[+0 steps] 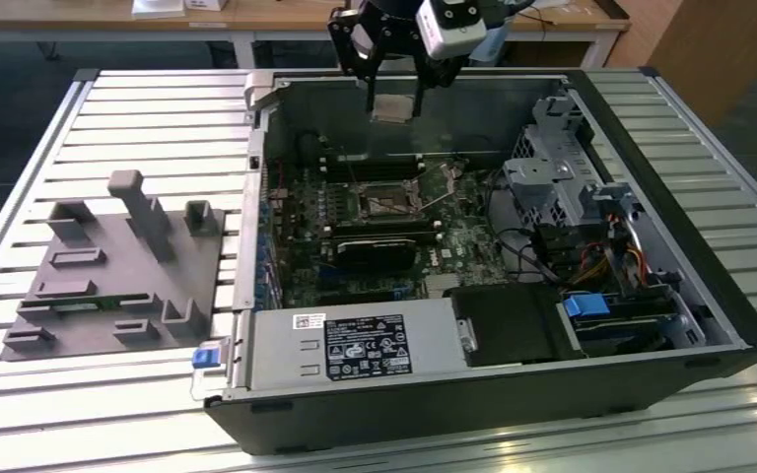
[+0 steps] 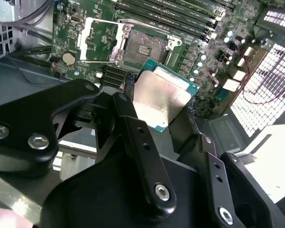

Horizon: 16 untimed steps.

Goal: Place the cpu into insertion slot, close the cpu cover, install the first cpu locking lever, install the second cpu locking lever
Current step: 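Place the cpu into insertion slot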

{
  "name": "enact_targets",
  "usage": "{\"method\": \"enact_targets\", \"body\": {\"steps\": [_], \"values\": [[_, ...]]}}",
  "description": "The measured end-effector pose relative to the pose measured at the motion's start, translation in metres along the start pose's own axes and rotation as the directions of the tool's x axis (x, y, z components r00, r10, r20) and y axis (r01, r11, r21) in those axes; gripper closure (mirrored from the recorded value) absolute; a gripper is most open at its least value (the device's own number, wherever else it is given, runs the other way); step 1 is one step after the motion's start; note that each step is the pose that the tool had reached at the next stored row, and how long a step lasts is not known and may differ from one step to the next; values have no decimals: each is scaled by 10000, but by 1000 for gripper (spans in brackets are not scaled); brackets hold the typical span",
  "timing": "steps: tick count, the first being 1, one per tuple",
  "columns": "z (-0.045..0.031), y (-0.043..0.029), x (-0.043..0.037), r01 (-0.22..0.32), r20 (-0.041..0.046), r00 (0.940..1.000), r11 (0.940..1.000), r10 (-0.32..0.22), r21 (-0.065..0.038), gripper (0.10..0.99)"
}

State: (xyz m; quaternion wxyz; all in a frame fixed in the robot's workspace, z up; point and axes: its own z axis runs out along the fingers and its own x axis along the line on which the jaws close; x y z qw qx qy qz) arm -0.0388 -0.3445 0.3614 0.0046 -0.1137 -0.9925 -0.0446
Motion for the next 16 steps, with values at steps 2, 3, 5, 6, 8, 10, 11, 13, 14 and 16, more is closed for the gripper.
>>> {"method": "enact_targets", "body": {"steps": [2,3,5,6,8,10,11,13,14,16], "values": [[0,0,0,-29,4,10000,10000,29,-1,545],[1,-1,4,-76,8,10000,10000,76,-2,545],[1,0,4,-135,13,9999,9999,135,-4,545],[1,1,4,-150,14,9999,9999,150,-4,545],[2,1,4,-193,18,9998,9998,193,-5,545],[2,2,4,-242,22,9997,9997,242,-5,545],[2,2,4,-266,24,9996,9996,266,-6,545],[2,2,4,-307,28,9995,9995,307,-7,545],[2,2,4,-322,29,9995,9995,322,-8,545],[2,2,4,-346,31,9994,9994,346,-8,545]]}}
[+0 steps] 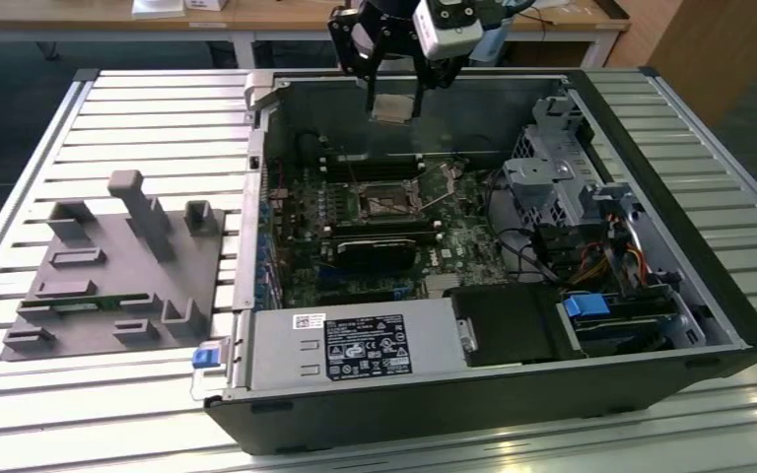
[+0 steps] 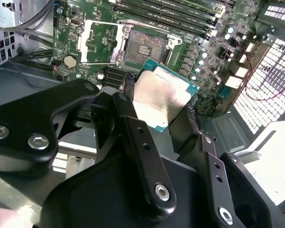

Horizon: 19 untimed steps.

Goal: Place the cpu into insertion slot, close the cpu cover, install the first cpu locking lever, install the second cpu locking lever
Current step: 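Place the cpu into insertion slot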

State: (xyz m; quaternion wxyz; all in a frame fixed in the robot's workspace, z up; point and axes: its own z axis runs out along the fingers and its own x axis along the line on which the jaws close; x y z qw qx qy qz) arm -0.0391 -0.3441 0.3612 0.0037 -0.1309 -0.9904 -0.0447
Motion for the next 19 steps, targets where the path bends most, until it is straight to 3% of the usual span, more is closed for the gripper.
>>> {"method": "enact_targets", "body": {"steps": [19], "values": [[0,0,1,-267,23,9996,9996,267,-5,545]]}}
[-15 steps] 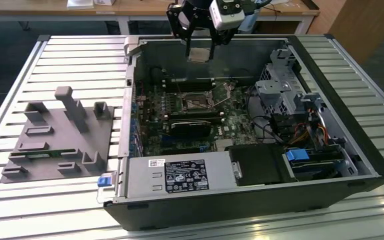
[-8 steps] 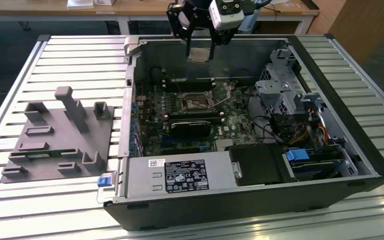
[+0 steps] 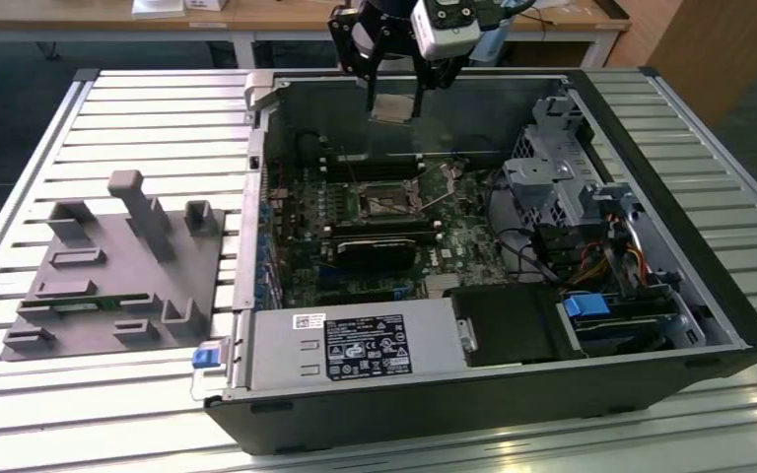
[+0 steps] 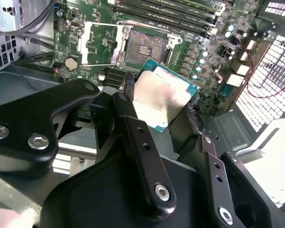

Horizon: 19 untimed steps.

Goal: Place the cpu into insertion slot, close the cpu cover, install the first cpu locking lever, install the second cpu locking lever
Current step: 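Place the cpu into insertion slot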

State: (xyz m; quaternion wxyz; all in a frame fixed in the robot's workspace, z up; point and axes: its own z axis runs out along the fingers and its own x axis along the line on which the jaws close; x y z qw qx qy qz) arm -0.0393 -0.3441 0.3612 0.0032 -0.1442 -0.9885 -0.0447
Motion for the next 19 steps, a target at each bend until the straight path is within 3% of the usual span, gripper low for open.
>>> {"method": "enact_targets", "body": {"steps": [19], "values": [[0,0,2,-310,27,9995,9995,310,-7,545]]}}
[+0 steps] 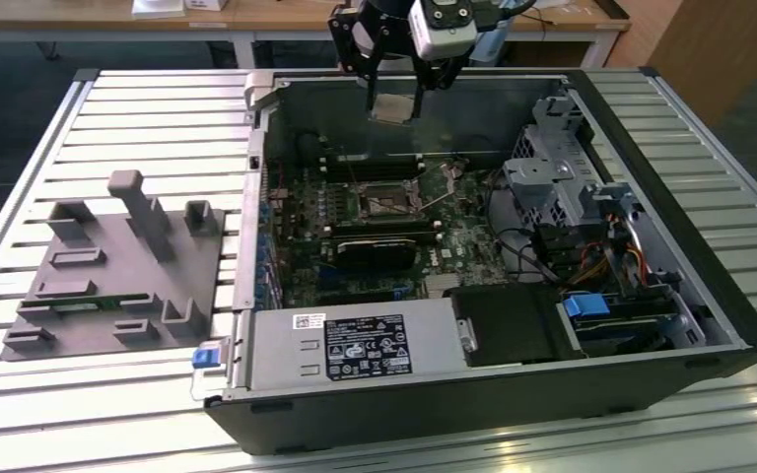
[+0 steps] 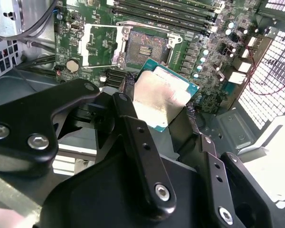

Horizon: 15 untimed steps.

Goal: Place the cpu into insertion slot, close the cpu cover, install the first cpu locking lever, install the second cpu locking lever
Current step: 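Place the cpu into insertion slot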

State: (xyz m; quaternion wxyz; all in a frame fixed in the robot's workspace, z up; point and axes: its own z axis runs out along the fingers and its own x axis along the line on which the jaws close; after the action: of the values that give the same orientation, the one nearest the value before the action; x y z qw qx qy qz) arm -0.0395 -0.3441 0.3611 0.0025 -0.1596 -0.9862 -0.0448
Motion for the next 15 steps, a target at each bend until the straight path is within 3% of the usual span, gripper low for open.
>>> {"method": "enact_targets", "body": {"steps": [15], "values": [[0,1,0,-308,27,9995,9995,308,-6,545]]}}
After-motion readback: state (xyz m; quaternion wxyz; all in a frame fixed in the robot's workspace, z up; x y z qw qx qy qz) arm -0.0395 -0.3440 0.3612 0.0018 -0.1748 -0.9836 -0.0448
